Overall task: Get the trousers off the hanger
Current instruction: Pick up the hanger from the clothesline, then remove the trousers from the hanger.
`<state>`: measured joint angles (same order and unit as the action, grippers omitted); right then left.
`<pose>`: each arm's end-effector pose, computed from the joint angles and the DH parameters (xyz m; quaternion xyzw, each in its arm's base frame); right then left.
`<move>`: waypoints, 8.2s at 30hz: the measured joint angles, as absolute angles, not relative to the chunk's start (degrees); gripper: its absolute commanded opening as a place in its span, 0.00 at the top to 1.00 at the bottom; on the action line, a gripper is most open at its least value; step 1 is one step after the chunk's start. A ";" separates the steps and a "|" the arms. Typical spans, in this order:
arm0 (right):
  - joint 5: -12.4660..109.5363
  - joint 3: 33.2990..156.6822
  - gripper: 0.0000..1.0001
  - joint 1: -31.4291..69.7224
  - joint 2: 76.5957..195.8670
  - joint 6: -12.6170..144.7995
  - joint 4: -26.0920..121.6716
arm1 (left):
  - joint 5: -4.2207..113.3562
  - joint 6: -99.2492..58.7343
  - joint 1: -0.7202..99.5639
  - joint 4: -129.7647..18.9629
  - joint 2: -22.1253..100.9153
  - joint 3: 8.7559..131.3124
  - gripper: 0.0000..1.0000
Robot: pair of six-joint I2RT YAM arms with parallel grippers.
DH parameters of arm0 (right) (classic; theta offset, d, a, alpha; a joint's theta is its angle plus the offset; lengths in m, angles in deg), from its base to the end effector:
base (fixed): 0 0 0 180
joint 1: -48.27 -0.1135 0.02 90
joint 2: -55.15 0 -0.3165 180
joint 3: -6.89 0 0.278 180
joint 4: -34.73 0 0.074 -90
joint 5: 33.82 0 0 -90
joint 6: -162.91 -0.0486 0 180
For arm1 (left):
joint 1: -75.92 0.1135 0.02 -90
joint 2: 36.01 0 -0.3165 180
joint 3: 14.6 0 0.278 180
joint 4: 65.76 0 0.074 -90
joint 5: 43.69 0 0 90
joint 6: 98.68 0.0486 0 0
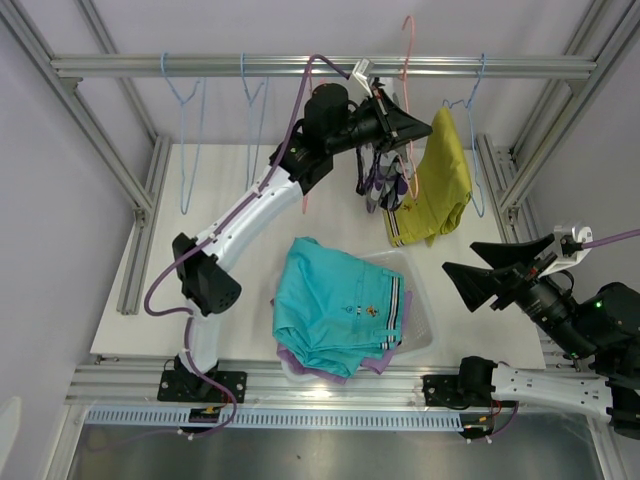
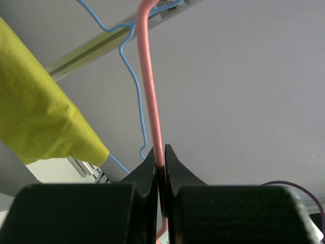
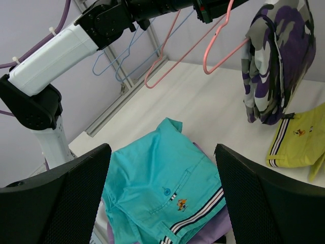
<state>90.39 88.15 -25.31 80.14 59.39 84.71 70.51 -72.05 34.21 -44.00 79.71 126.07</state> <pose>0.0265 -0.0068 0.4909 -0.1295 0.6618 0.3482 0.6512 0.3806 -0.3659 0.5225 0.0233 0.6885 -0.6515 0.3177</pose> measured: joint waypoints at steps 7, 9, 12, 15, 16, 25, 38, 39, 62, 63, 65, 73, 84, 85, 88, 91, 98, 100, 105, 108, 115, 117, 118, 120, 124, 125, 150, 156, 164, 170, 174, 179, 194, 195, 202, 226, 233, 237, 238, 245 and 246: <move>90.42 87.39 0.12 -25.31 79.99 59.39 84.67 | 70.08 -71.86 34.16 -41.07 78.73 125.37 0.99; 90.48 86.95 0.12 -25.31 79.99 59.28 84.69 | 69.64 -71.00 34.03 -39.93 76.54 122.79 0.99; 91.44 86.66 0.13 -25.31 80.45 58.80 85.19 | 68.76 -69.47 33.84 -38.69 72.61 119.51 1.00; 93.41 86.16 0.12 -25.31 81.61 58.43 85.21 | 67.67 -67.53 33.20 -37.48 67.14 115.53 1.00; 94.15 85.57 0.12 -25.29 81.98 58.51 85.02 | 67.32 -66.85 32.87 -37.40 65.33 114.24 0.99; 99.57 75.50 0.10 -25.24 88.36 64.65 73.61 | 63.10 -64.80 30.40 -38.20 47.80 99.18 1.00; 96.27 72.59 0.10 -23.69 103.62 71.71 47.84 | 52.48 -63.07 29.95 -38.20 38.20 86.55 1.00; 95.62 72.59 0.10 -22.93 104.58 71.82 46.33 | 52.31 -63.05 29.92 -37.96 38.03 86.51 1.00; 77.02 67.91 0.10 -6.20 114.55 67.10 31.88 | 49.40 -58.57 29.86 -35.17 33.99 86.46 1.00; 76.08 68.04 0.10 -6.10 114.87 66.88 31.91 | 49.38 -58.15 29.88 -35.17 33.99 86.46 0.99; 74.68 68.15 0.10 -5.96 115.20 66.69 31.97 | 49.40 -57.67 29.86 -35.10 33.99 86.48 1.00; 71.68 68.15 0.10 -6.75 114.42 64.98 32.32 | 48.81 -56.27 29.86 -34.90 33.99 86.46 1.00; 74.74 72.15 0.09 -7.49 118.22 65.81 32.08 | 46.89 -56.18 29.84 -35.21 33.96 85.52 1.00; 75.27 72.65 0.09 -7.49 119.05 66.08 31.88 | 46.89 -56.18 29.84 -35.21 33.88 85.28 1.00; 76.80 74.25 0.10 -7.47 121.74 66.91 31.86 | 46.86 -56.12 29.81 -35.30 33.40 84.21 1.00; 78.92 75.74 0.09 -7.47 124.25 68.13 31.80 | 46.84 -56.01 29.81 -35.36 32.94 83.53 1.00; 81.85 76.46 0.09 -7.01 125.67 70.71 31.01 | 45.42 -54.57 29.81 -35.32 32.06 83.03 0.99; 81.74 76.50 0.09 -6.60 125.65 71.02 30.99 | 44.79 -54.13 29.81 -35.28 31.89 83.01 1.00; 80.56 76.61 0.09 -5.55 125.65 71.28 31.07 | 43.45 -53.17 29.49 -35.08 31.78 83.01 1.00; 79.20 76.85 0.09 -4.81 125.63 71.23 31.58 | 42.80 -52.36 28.94 -35.08 31.76 83.01 0.99; 76.03 76.89 0.09 -3.98 123.53 71.02 34.53 | 41.92 -51.00 28.33 -34.58 31.04 83.03 0.99; 75.31 76.83 0.08 -3.89 122.74 70.99 35.38 | 41.88 -50.63 28.24 -34.49 30.69 83.03 1.00; 74.92 76.70 0.08 -3.84 122.33 70.97 35.71 | 41.86 -50.57 28.20 -34.42 30.51 83.03 1.00; 74.42 76.33 0.08 -3.82 121.63 70.93 36.08 | 41.73 -50.20 28.11 -34.12 30.23 83.03 0.99; 73.59 75.04 0.07 -3.67 120.27 70.56 36.56 | 41.71 -49.65 27.83 -33.59 30.14 83.03 0.99; 73.28 74.84 0.08 -3.63 120.05 70.43 36.74 | 41.71 -49.50 27.74 -33.37 30.14 83.03 1.00; 71.22 73.99 0.09 -0.46 117.24 69.99 40.30 | 37.60 -46.09 24.15 -32.59 29.90 83.03 0.99; 72.56 74.27 0.09 -0.46 121.89 70.49 34.46 | 35.80 -45.65 23.21 -32.63 29.90 83.03 1.00; 71.68 77.42 0.09 -0.43 128.29 71.23 29.87 | 33.29 -45.61 23.13 -32.52 29.90 83.03 1.00; 69.06 77.48 0.11 -0.11 129.43 71.15 28.12 | 32.81 -45.61 22.89 -32.52 29.90 83.03 1.00; 66.77 77.77 0.20 0.20 130.41 70.86 27.29 | 32.53 -45.56 22.49 -32.52 29.90 83.03 0.99; 64.43 78.86 0.33 0.26 131.94 69.83 26.59 | 31.28 -45.28 21.92 -32.52 29.90 83.03 0.99; 65.61 84.61 0.79 -0.15 135.57 69.09 26.70 | 28.70 -44.12 21.14 -34.12 29.90 83.03 1.00; 65.80 84.92 0.82 -0.15 135.73 68.92 26.70 | 28.59 -44.12 21.14 -34.29 29.90 83.03 1.00; 65.80 85.92 1.00 -0.15 136.12 68.44 27.36 | 28.35 -44.05 21.07 -34.45 29.90 83.03 0.99; 69.34 91.10 1.00 -2.03 126.22 68.70 45.09 | 26.56 -42.72 23.30 -34.80 34.25 86.55 1.00; 70.22 92.41 1.00 -3.25 124.56 69.14 50.29 | 26.54 -42.72 24.37 -35.49 38.60 87.60 0.99; 70.57 93.31 1.00 -3.28 123.68 69.79 53.37 | 26.54 -42.98 24.37 -36.54 40.54 87.60 1.00; 70.66 93.35 1.00 -3.28 123.49 69.97 53.87 | 26.54 -43.11 24.37 -36.57 40.72 87.60 1.00; 71.31 94.18 1.00 -3.54 122.57 71.71 57.28 | 26.54 -43.18 24.37 -38.95 39.14 83.95 1.00; 71.38 94.18 1.00 -3.63 122.31 72.06 57.83 | 26.52 -43.16 24.42 -39.14 38.51 83.03 1.00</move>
<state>71.38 94.18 -3.63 122.31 72.06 57.83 26.52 -43.16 24.42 -39.14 38.51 83.03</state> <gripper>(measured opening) 0.188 0.033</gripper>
